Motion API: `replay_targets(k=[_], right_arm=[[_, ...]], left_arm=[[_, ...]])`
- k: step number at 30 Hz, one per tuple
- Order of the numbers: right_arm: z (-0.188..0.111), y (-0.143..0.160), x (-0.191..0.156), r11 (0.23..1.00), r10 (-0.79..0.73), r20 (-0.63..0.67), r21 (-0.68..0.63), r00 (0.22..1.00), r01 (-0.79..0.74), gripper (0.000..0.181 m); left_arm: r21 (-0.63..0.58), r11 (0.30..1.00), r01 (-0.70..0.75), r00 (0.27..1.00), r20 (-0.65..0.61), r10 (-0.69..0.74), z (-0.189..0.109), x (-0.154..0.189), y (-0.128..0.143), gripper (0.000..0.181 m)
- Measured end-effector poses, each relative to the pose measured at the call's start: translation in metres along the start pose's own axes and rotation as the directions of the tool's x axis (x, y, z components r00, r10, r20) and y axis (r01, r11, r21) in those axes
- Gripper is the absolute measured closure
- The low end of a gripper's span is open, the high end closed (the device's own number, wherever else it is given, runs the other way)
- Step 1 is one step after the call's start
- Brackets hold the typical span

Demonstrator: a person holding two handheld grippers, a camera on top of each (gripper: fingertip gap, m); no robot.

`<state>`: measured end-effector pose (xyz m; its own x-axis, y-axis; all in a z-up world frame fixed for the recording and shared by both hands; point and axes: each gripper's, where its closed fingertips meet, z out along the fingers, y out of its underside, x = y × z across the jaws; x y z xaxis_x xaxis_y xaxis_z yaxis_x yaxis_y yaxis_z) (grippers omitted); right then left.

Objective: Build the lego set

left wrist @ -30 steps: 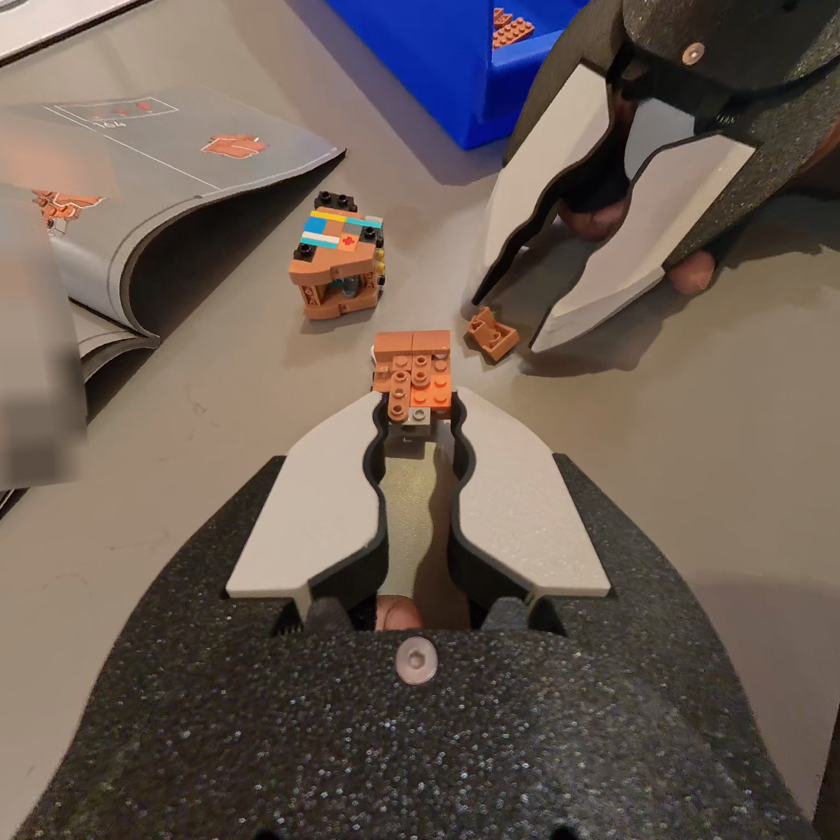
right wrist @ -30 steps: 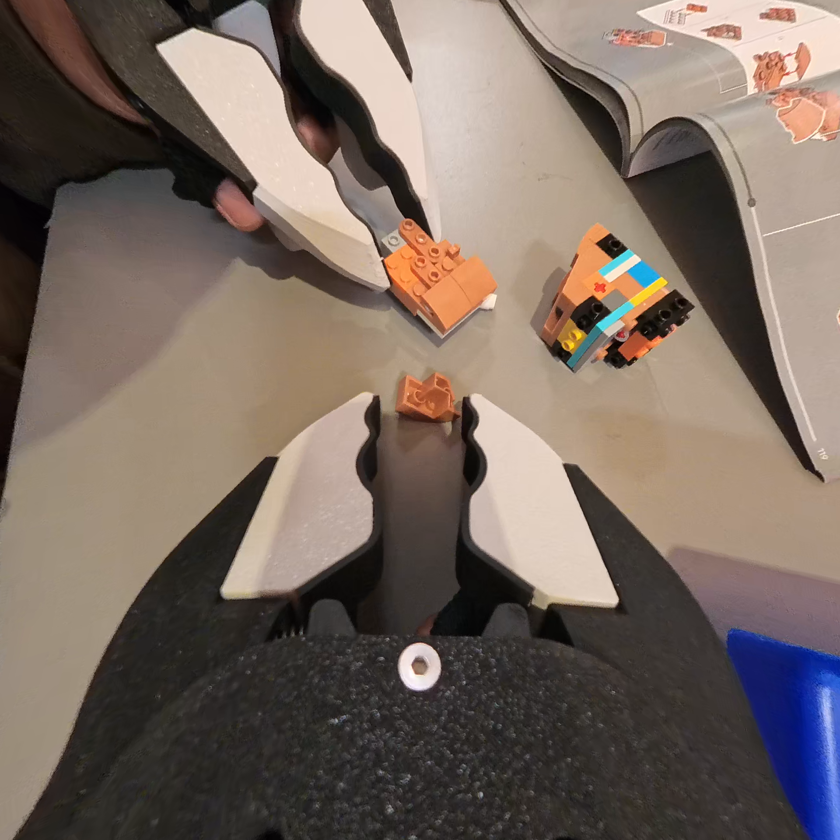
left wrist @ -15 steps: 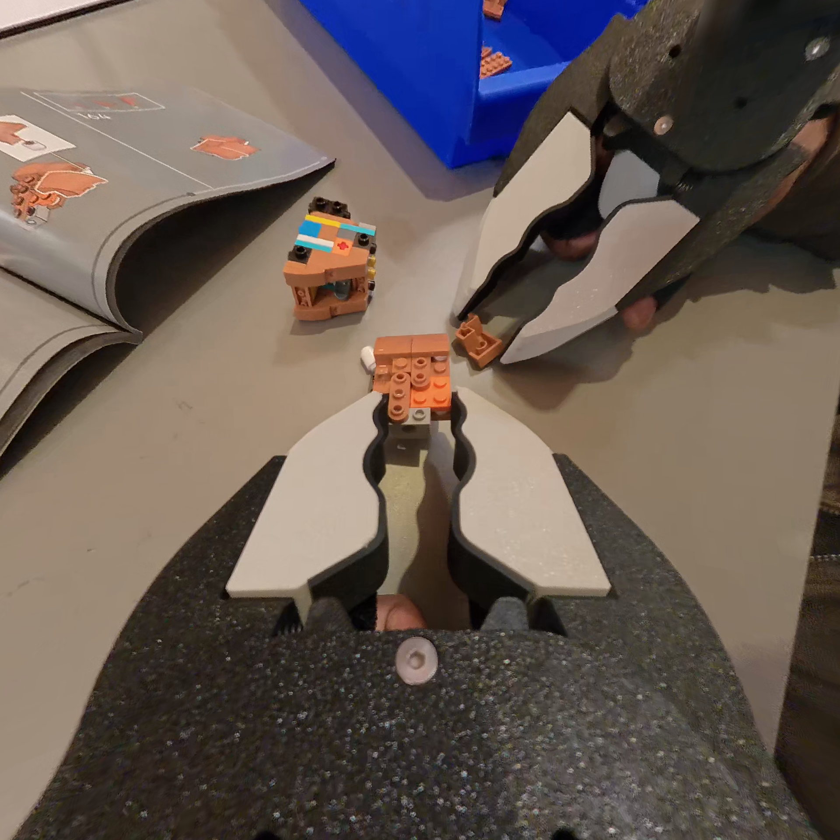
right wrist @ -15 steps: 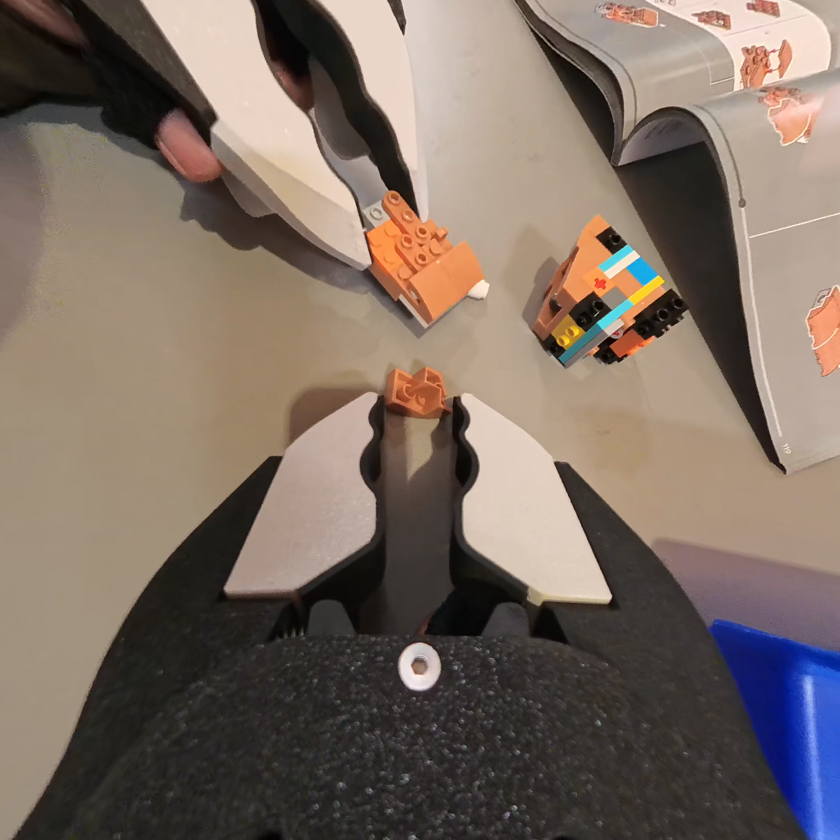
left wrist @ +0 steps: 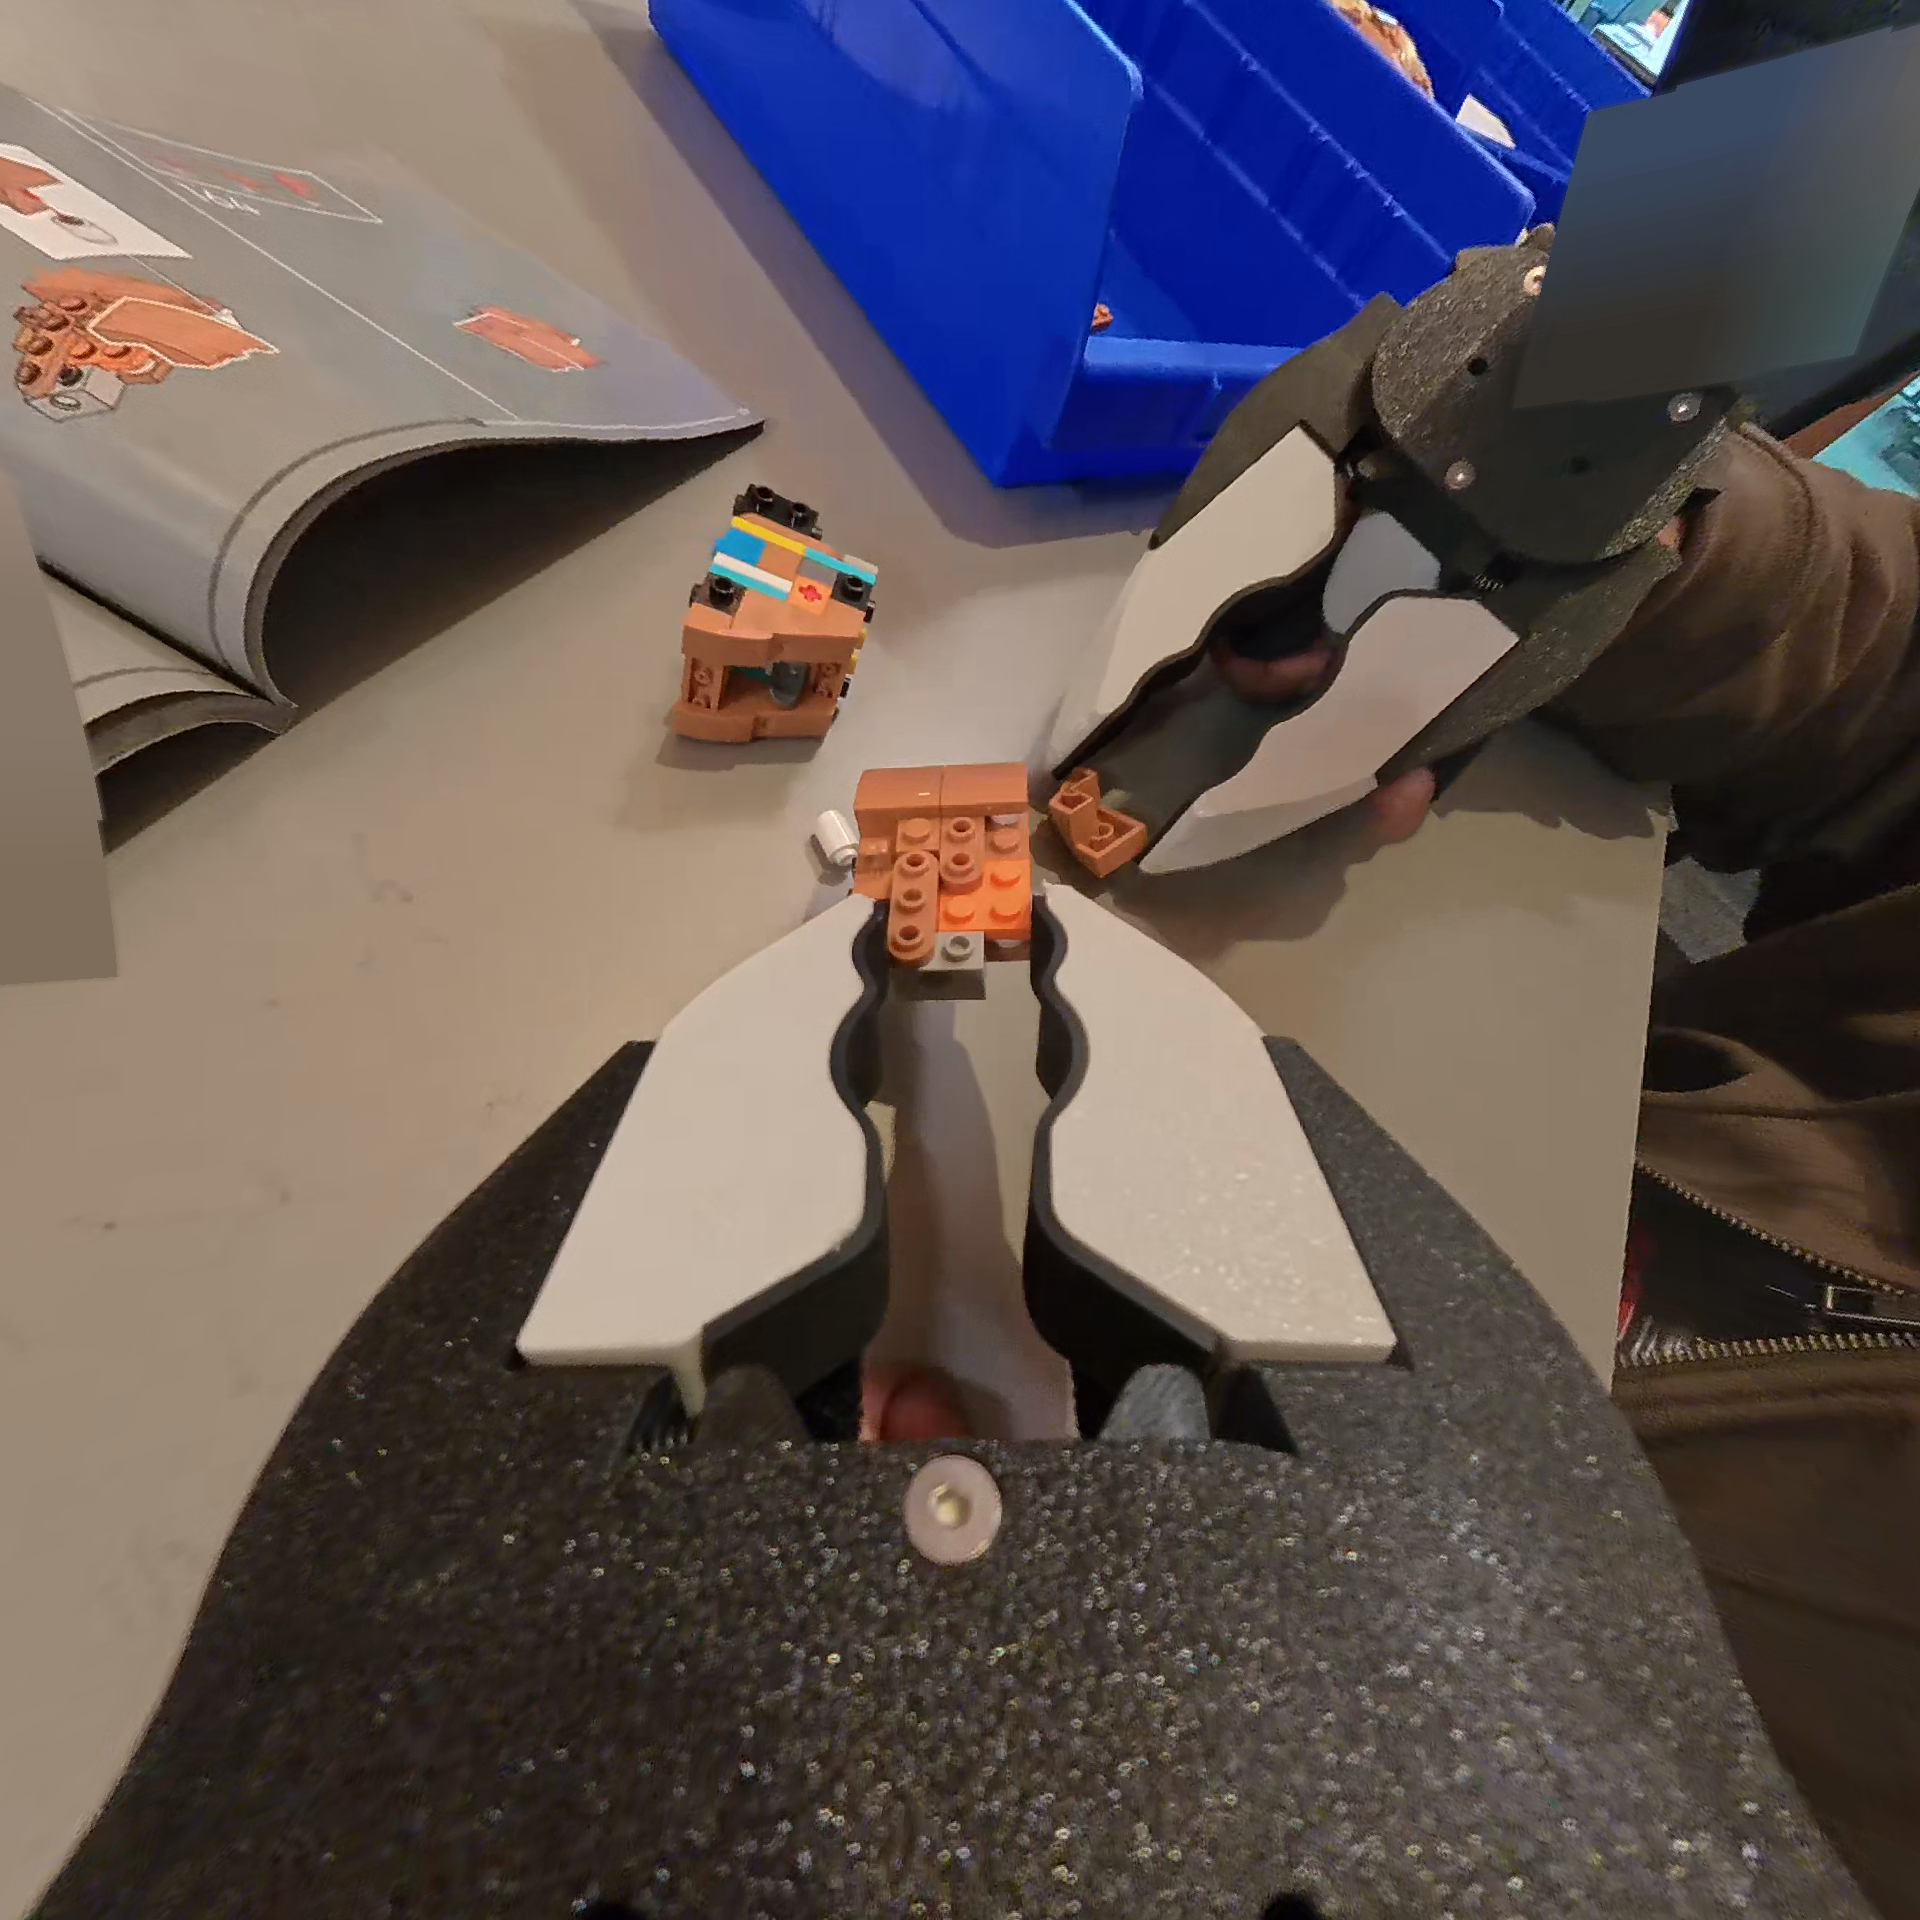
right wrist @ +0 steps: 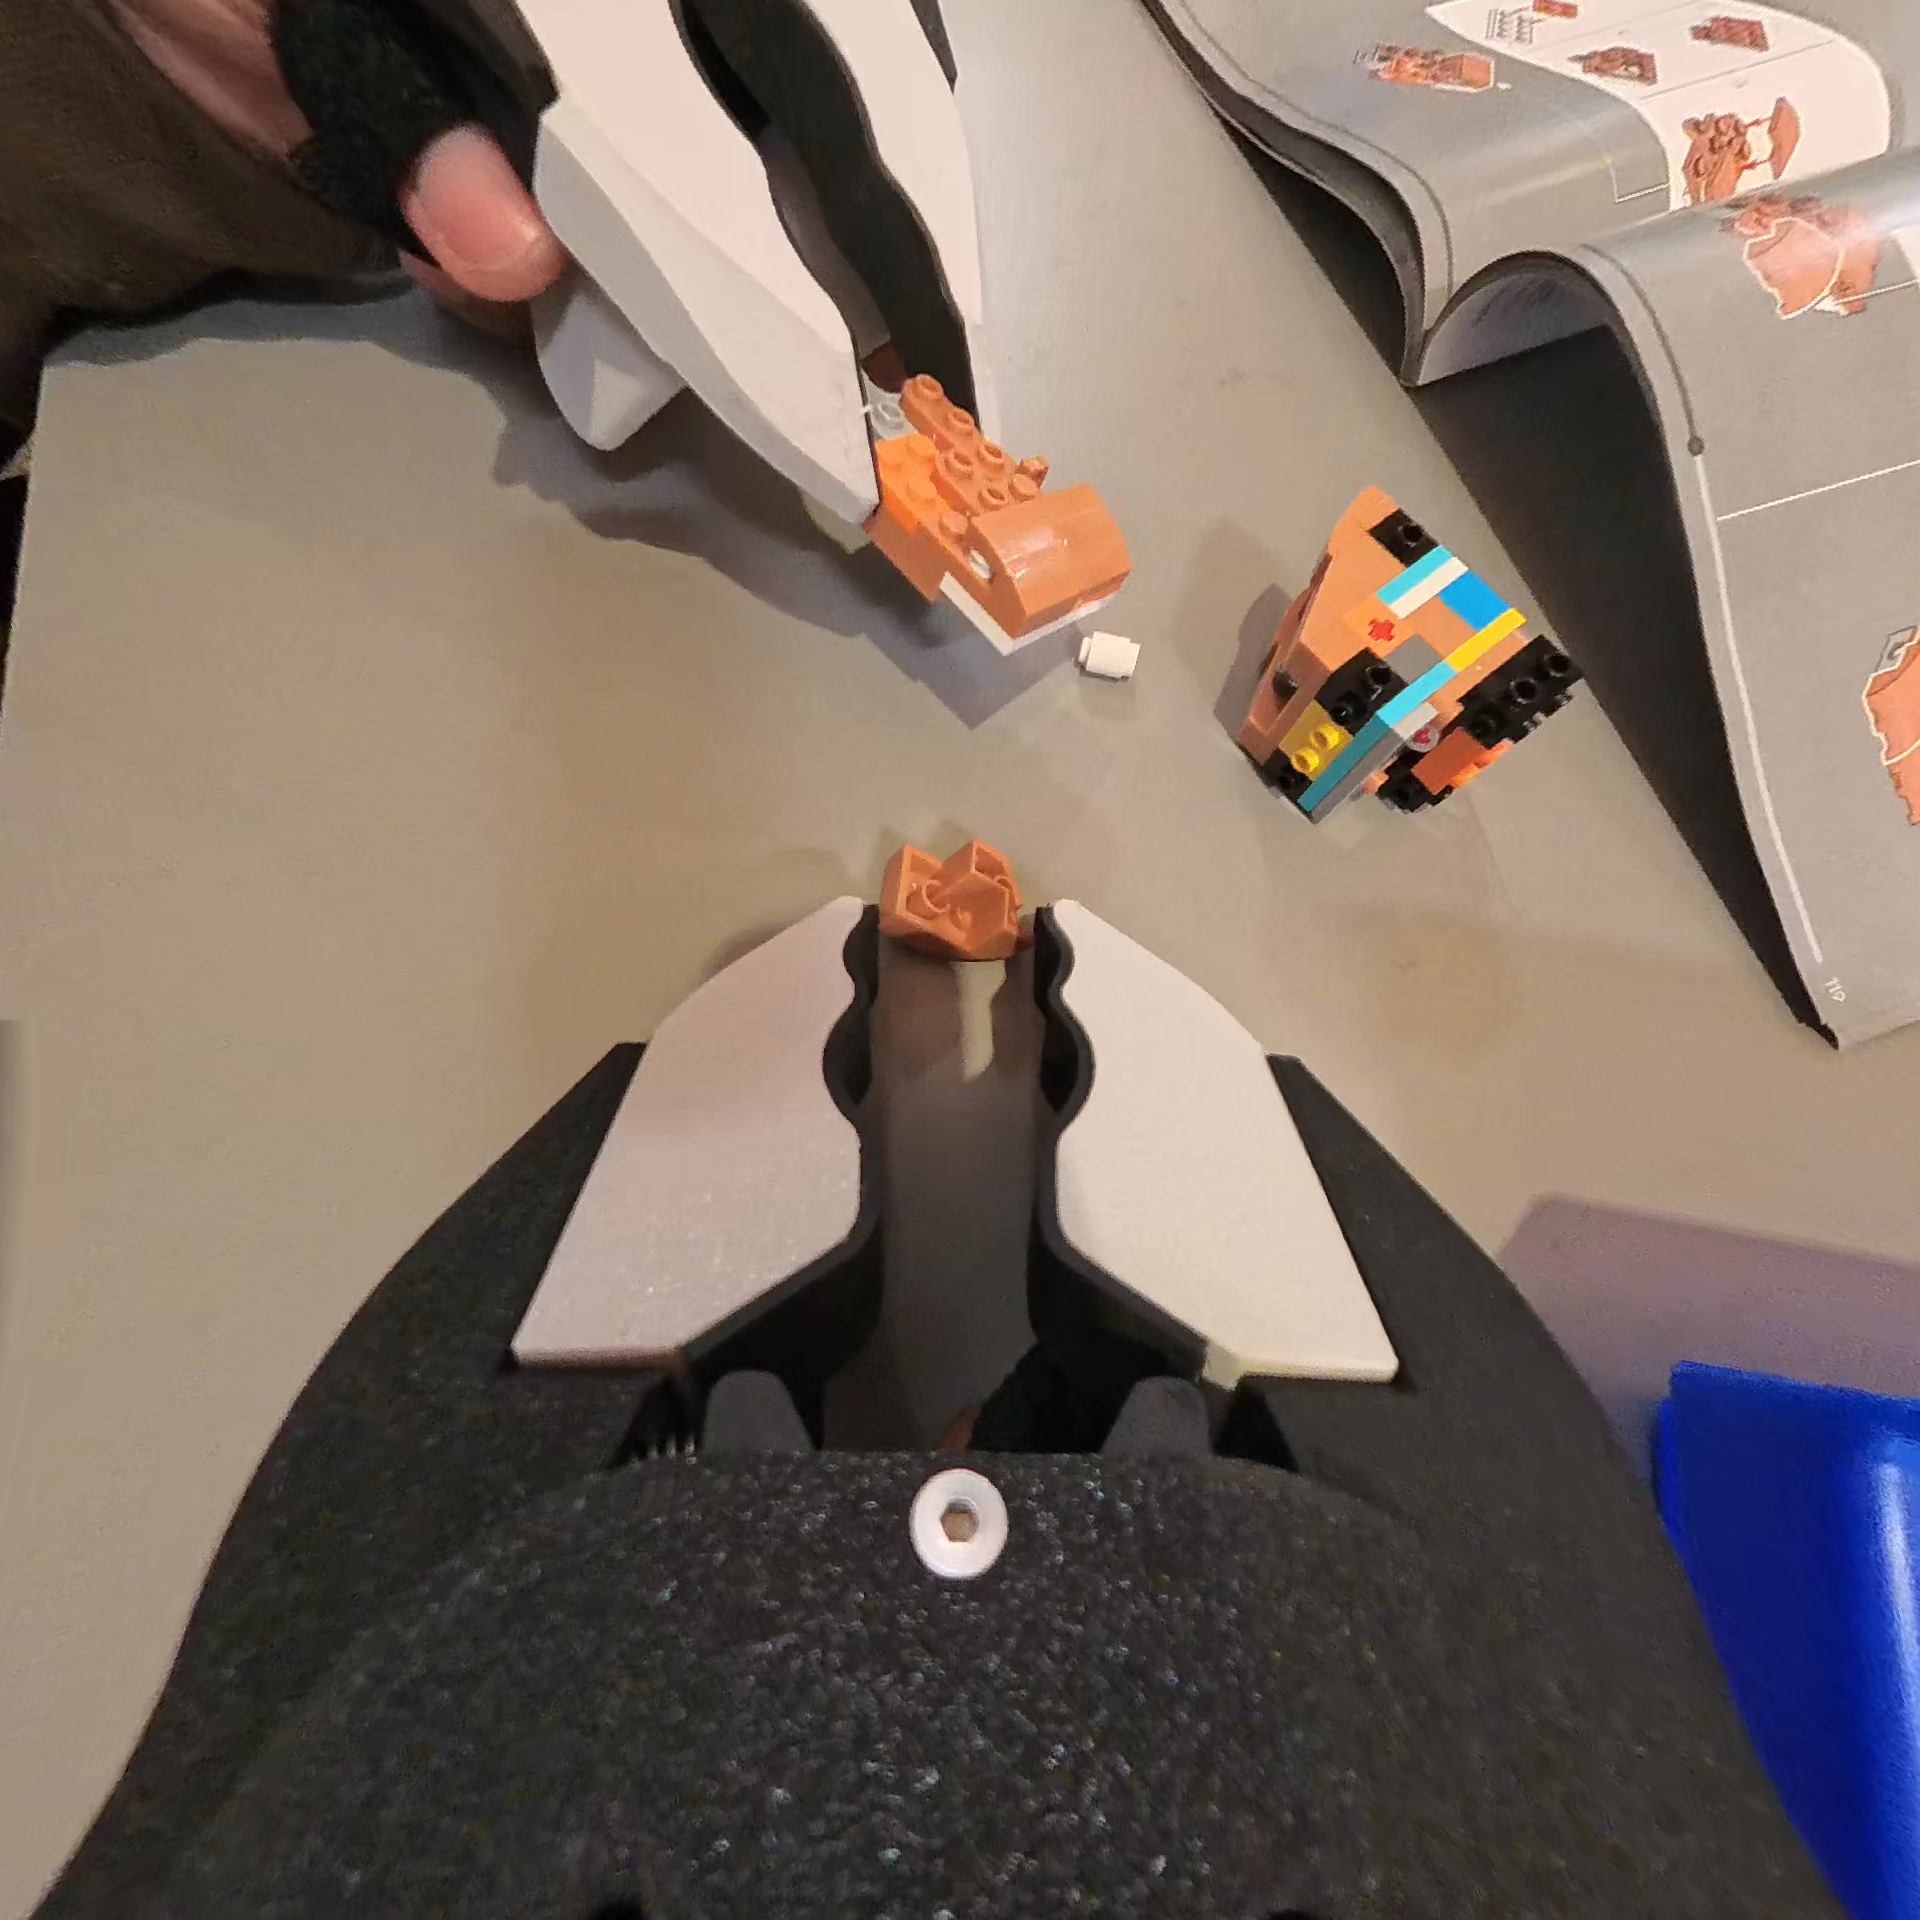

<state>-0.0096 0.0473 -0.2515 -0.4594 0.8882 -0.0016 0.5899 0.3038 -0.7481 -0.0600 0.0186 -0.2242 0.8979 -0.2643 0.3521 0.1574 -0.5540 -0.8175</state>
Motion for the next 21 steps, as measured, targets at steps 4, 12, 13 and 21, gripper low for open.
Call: replay_targets(k=[4, 12, 13, 21], right_arm=[[0.001, 0.000, -0.001, 1.000, -0.012, -0.005, -0.005, 1.000, 0.012, 0.153], [-0.001, -0.002, -0.002, 1.000, 0.008, 0.038, 0.016, 0.999, -0.008, 0.153], [-0.002, -0.003, -0.002, 1.000, 0.016, 0.048, 0.023, 0.999, -0.017, 0.153], [-0.006, -0.012, -0.001, 0.993, 0.066, 0.125, 0.088, 0.990, -0.077, 0.153]], left_arm=[[-0.001, 1.000, 0.005, 1.000, -0.008, -0.005, 0.000, 0.000, 0.000, 0.155], [0.035, 0.995, -0.091, 0.990, -0.103, 0.094, 0.001, 0.010, -0.009, 0.155], [0.034, 0.994, -0.107, 0.988, -0.107, 0.110, 0.003, 0.010, -0.010, 0.155], [0.007, 0.964, -0.267, 0.954, -0.140, 0.265, 0.013, 0.011, -0.028, 0.155]])
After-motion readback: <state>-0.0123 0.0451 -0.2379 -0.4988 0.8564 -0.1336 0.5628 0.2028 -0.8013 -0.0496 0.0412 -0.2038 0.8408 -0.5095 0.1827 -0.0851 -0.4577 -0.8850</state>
